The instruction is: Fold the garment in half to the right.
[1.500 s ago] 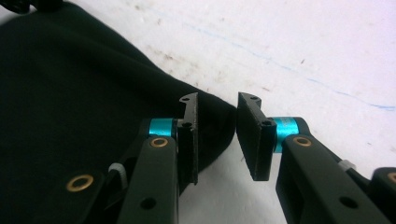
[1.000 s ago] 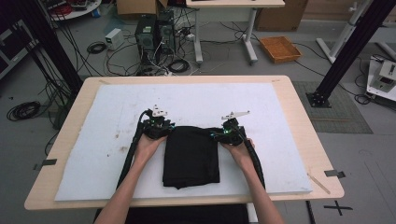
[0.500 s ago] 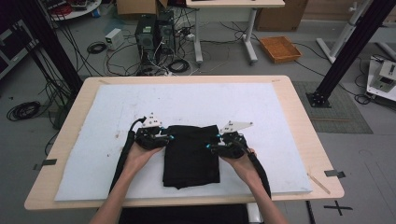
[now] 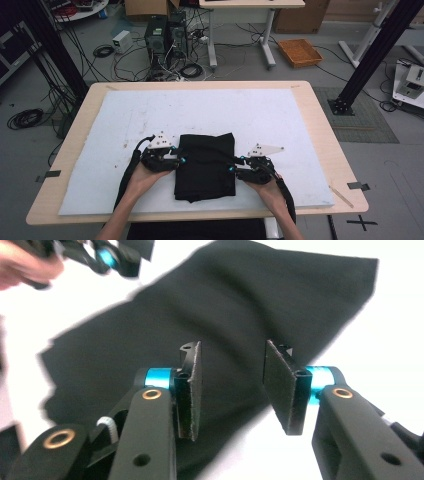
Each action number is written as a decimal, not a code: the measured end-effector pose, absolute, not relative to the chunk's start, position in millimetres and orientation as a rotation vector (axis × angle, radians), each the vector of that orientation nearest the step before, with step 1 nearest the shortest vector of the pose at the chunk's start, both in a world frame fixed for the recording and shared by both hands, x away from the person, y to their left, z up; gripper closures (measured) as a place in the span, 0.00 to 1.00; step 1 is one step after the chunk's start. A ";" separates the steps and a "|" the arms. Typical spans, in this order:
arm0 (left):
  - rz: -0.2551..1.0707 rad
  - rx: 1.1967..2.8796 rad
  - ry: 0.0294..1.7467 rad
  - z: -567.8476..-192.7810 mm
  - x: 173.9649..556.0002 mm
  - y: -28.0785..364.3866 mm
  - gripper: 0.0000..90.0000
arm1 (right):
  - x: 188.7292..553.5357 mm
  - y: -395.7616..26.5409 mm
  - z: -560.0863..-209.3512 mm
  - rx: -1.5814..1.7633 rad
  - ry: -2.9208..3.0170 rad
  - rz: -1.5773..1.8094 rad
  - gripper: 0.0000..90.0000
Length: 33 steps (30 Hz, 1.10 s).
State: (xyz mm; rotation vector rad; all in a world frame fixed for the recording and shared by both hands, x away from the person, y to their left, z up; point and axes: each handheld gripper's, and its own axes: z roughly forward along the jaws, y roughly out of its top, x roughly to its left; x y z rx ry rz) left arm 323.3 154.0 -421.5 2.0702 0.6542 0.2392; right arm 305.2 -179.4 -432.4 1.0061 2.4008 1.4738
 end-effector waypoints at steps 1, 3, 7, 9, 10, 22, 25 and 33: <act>0.205 2.081 0.620 -422.1 317.4 153.3 0.67 | 299.9 -176.7 -430.3 0.973 2.415 1.507 0.66; 0.153 2.106 0.572 -425.7 308.2 151.2 0.66 | 291.3 -168.3 -429.1 0.895 2.461 1.506 0.66; 0.128 2.155 0.563 -438.3 299.5 149.2 0.66 | 282.2 -157.5 -434.6 0.844 2.513 1.366 0.69; 0.127 2.161 0.573 -443.7 298.5 151.3 0.66 | 280.5 -160.8 -438.7 0.845 2.522 1.304 0.73; 0.127 2.154 0.572 -444.7 297.9 153.6 0.66 | 279.5 -164.3 -440.9 0.854 2.520 1.285 0.74; 0.137 2.098 0.515 -439.9 279.4 174.7 0.63 | 268.1 -187.7 -446.7 0.903 2.486 1.400 0.78; 0.122 2.113 0.464 -439.2 273.9 171.6 0.62 | 261.4 -188.5 -441.6 0.853 2.471 1.430 0.78; 0.112 2.213 0.435 -443.7 274.7 167.6 0.61 | 261.1 -190.3 -452.0 0.824 2.544 1.321 0.81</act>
